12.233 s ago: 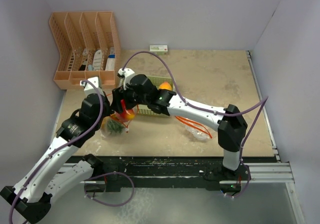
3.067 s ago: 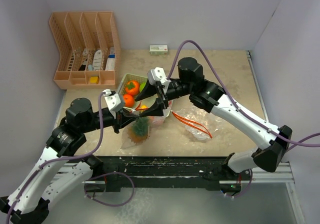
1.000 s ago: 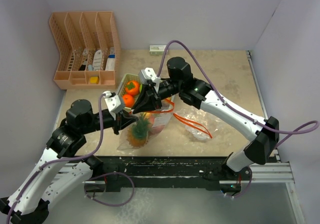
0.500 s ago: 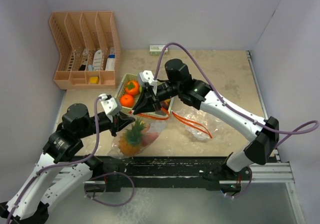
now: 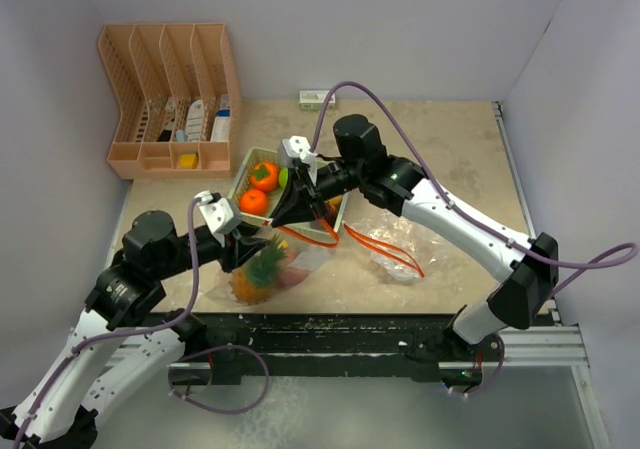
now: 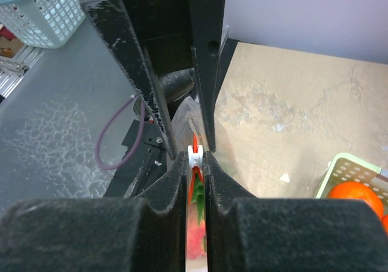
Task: Place the food in the zip-top bag and seal the zipper
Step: Zip the zipper food storage bag at the center of the board.
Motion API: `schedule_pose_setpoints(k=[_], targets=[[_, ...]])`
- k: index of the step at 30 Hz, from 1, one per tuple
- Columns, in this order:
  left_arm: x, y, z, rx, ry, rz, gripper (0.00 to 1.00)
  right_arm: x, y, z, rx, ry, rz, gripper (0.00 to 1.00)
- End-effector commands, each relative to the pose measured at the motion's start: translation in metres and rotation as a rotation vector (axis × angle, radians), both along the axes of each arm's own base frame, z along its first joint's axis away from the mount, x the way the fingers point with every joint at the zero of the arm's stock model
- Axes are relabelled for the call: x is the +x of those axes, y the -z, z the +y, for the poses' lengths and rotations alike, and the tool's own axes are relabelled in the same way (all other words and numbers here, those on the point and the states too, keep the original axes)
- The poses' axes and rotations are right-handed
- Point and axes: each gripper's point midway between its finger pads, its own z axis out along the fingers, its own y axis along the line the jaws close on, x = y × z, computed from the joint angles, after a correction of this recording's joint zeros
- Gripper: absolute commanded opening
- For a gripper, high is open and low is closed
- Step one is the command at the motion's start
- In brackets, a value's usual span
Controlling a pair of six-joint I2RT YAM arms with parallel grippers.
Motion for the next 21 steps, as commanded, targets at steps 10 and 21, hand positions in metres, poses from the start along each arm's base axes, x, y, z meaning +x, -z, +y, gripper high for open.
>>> schedule_pose_setpoints(k=[10,21], targets=[[0.015,-0.02,-0.016,0.011,0.073,-0.133,0.53,0.004,-0.02,0.003,0.028,0.001,0.016,0.03],[0.014,-0.02,-0.041,0.029,0.239,-0.103,0.0,0.003,-0.016,0.001,0.017,-0.002,0.015,0.03]])
